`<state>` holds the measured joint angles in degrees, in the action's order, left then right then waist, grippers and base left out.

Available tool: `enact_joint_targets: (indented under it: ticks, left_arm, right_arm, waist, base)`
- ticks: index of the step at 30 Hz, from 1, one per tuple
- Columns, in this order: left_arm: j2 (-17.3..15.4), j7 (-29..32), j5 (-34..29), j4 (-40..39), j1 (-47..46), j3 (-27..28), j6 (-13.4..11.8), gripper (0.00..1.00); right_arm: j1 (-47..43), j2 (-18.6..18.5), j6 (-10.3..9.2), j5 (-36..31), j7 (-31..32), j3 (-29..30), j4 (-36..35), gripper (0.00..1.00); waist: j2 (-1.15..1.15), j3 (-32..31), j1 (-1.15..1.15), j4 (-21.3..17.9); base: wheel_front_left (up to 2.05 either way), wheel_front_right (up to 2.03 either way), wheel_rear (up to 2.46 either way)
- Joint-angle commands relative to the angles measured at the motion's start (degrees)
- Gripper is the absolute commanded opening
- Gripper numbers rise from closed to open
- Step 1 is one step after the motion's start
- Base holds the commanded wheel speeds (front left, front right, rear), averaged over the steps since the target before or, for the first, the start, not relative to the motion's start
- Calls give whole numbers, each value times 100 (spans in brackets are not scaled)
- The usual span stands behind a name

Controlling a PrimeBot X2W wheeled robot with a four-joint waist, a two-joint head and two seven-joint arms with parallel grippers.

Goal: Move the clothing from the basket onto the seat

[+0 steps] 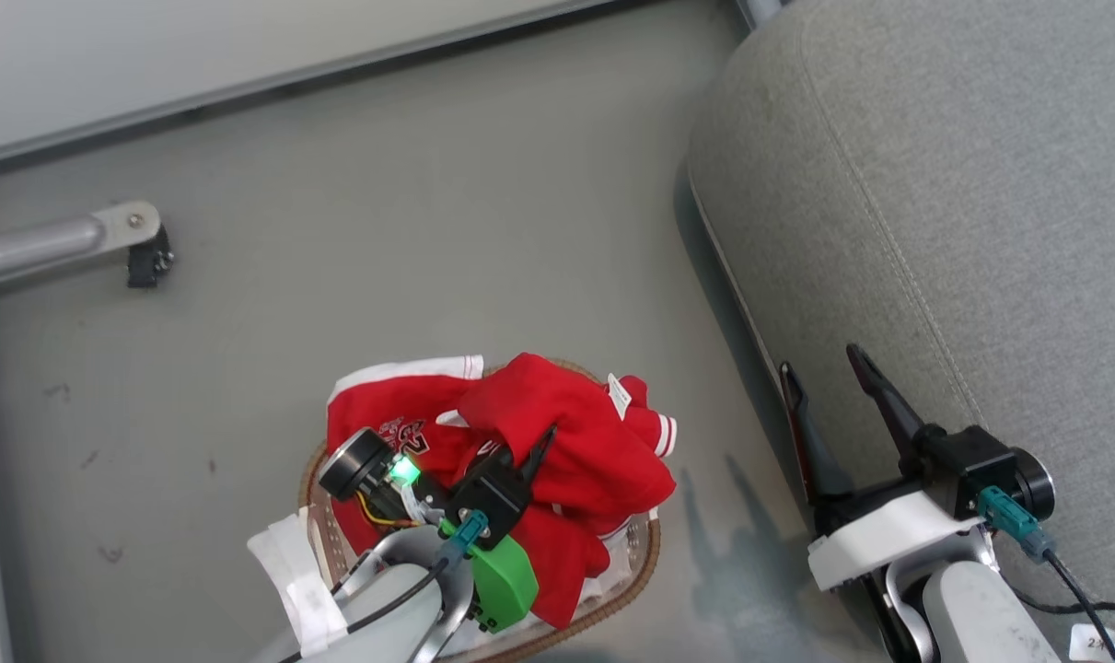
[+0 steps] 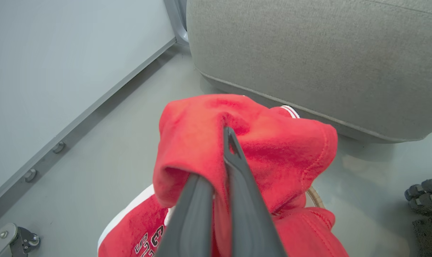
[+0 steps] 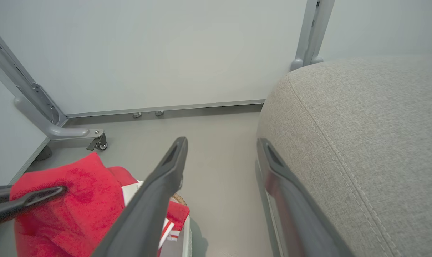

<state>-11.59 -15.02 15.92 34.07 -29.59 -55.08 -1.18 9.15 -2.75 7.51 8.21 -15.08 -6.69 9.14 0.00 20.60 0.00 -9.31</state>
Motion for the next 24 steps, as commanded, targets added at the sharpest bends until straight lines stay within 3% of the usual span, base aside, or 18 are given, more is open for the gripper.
enact_joint_targets:
  ticks: [1, 10, 16, 24]
  left_arm:
    - [-115, -22, -116, -188, 117, 61, -3, 0]
    - [-713, -22, -353, -1108, -234, 273, 232, 0]
    - [-1006, 89, -425, -1448, -787, 340, 473, 0]
    - [-1372, 387, -436, -1995, -1602, 620, 576, 0]
  right_arm:
    - [-186, -25, -4, -36, -14, 14, 31, 100]
    - [-619, -24, -4, -128, -14, -17, 94, 100]
    - [-691, -23, -4, -142, -14, -150, 122, 100]
    - [-617, -24, -4, -175, -14, -370, 84, 100]
  waist:
    - [0, -984, 0, 425]
    - [0, -1661, 0, 563]
    - [0, -1920, 0, 558]
    - [0, -2059, 0, 527]
  base:
    - [0, 0, 0]
    - [0, 0, 0]
    - [0, 0, 0]
    - [0, 0, 0]
